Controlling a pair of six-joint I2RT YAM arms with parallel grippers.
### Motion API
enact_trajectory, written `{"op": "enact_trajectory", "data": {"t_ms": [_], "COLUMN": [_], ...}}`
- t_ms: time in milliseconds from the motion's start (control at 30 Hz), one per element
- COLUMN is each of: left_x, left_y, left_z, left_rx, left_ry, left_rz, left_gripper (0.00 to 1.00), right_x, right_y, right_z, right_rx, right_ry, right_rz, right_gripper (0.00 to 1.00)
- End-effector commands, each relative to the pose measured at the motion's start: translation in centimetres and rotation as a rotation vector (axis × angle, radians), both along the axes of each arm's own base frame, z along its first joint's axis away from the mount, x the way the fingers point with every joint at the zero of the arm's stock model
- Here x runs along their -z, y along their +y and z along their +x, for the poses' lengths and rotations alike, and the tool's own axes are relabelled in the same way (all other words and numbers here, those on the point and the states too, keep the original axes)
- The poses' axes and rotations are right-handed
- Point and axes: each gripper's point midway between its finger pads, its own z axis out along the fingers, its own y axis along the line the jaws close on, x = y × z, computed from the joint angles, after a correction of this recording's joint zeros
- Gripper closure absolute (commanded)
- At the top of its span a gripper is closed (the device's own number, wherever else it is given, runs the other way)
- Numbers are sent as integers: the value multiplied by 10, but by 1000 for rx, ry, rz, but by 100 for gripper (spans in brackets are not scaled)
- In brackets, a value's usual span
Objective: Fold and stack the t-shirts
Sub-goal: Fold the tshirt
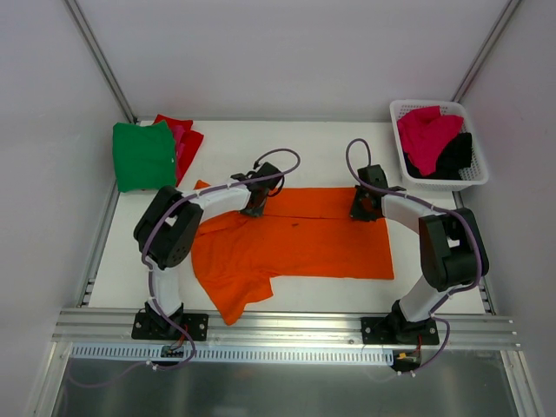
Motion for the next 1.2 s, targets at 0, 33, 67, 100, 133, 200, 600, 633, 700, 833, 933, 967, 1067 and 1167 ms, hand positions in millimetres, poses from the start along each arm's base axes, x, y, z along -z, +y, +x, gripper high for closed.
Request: {"op": "enact_trajectory", "data": {"t_ms": [0, 33, 67, 100, 133, 200, 600, 633, 700, 833, 933, 967, 1067, 1167], "left_x": [-37, -46, -50, -54, -57, -66, -65, -64, -64, -63, -61, -60, -57, -51], "left_y": [11, 11, 10, 11, 12, 10, -1, 0, 0, 1, 0, -1, -3, -7], "left_z": [1, 1, 0, -1, -2, -4, -16, -16, -17, -17, -17, -18, -21, -29], "left_rx": [-24, -23, -20, -19, -20, -16, 28, 29, 29, 30, 33, 35, 42, 57], "left_ry": [-51, -66, -73, -76, -80, -94, -39, -36, -35, -32, -25, -21, -2, 30], "left_rz": [-3, -16, -21, -22, -24, -37, -66, -62, -57, -53, -52, -55, -68, -85], "left_gripper": [100, 100, 100, 100, 100, 100, 69, 62, 57, 56, 57, 58, 69, 69], "right_x": [-3, -3, -1, -1, -2, 0, 0, 1, 0, 0, 0, 0, 1, 2], "right_y": [-1, -1, -1, -1, -1, 0, 1, 1, 2, 2, 1, 1, 1, 0], "right_z": [7, 7, 7, 7, 8, 7, 7, 7, 7, 7, 7, 7, 7, 7], "right_rx": [1, 1, 2, 0, 0, -2, -7, -7, -8, -8, -7, -7, -7, -5], "right_ry": [-14, -12, -8, -7, -10, -4, 2, 3, 2, 2, 3, 2, 4, 5], "right_rz": [-19, -20, -20, -20, -20, -21, -26, -26, -26, -26, -27, -29, -32, -32], "right_gripper": [99, 100, 99, 99, 100, 100, 100, 100, 100, 100, 100, 100, 99, 100]}}
